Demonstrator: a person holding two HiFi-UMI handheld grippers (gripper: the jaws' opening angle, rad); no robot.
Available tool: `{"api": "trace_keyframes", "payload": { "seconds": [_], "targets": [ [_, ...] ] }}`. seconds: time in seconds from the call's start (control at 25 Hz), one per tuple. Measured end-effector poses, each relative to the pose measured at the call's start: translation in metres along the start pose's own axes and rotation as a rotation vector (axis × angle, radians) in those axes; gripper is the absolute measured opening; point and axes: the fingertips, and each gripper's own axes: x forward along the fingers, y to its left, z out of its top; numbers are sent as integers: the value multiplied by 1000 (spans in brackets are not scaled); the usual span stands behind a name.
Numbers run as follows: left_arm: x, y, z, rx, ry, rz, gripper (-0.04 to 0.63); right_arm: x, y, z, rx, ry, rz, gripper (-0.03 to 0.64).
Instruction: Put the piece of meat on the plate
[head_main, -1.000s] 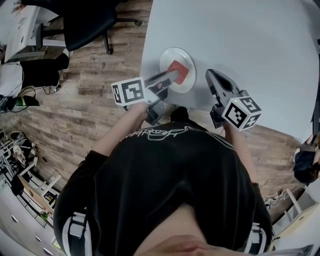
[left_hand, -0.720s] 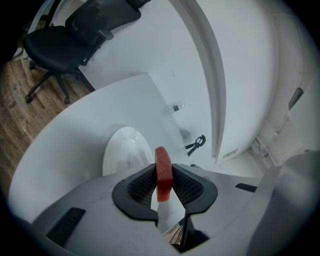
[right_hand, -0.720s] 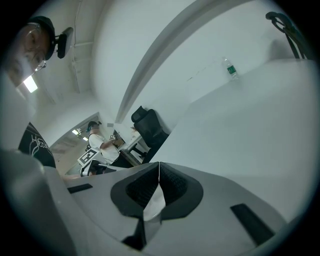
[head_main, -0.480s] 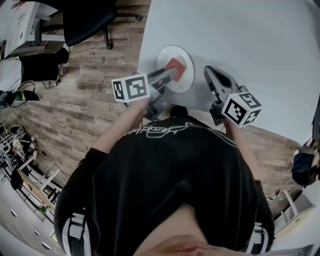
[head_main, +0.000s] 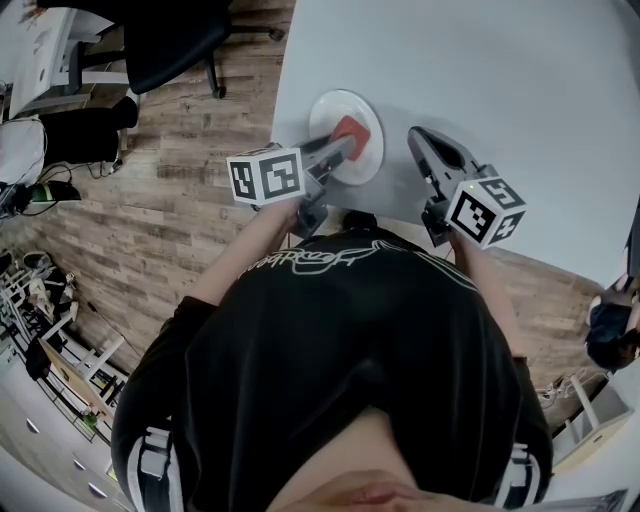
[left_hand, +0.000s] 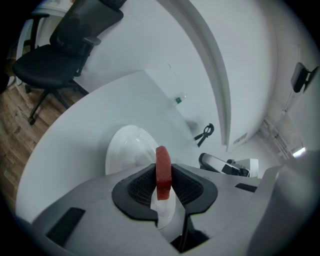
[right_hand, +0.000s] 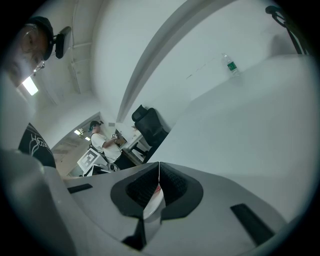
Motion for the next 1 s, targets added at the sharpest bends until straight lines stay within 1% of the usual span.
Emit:
{"api": "trace_keyframes", "payload": {
  "seconds": [0.16, 0.28, 0.4, 0.48, 0.6, 0.76, 0.92, 1.0],
  "targets": [
    [-6, 10, -9, 62, 13, 52, 95, 0, 5, -6, -4, -2, 7, 8],
    [-5, 9, -8, 89, 26, 66, 95, 0, 3, -6, -5, 3, 6, 8],
    [-2, 6, -6, 158, 50, 93, 95, -1, -1, -3, -5, 5, 2, 8],
    [-3, 6, -5, 197, 55, 108, 105, -2, -1, -3, -5, 5, 0, 8],
    [-4, 8, -7, 232, 62, 125, 131, -2, 2, -7, -6, 9, -2, 8],
    [-2, 8, -6, 294, 69, 149, 146, -2, 0, -10, 0, 13, -12, 9],
    [-2, 11, -7, 370, 81, 196, 192, -2, 3, -9, -6, 10, -18, 8],
    [-3, 12, -6, 385, 84, 201, 200, -2, 6, -9, -6, 8, -18, 8]
  ]
}}
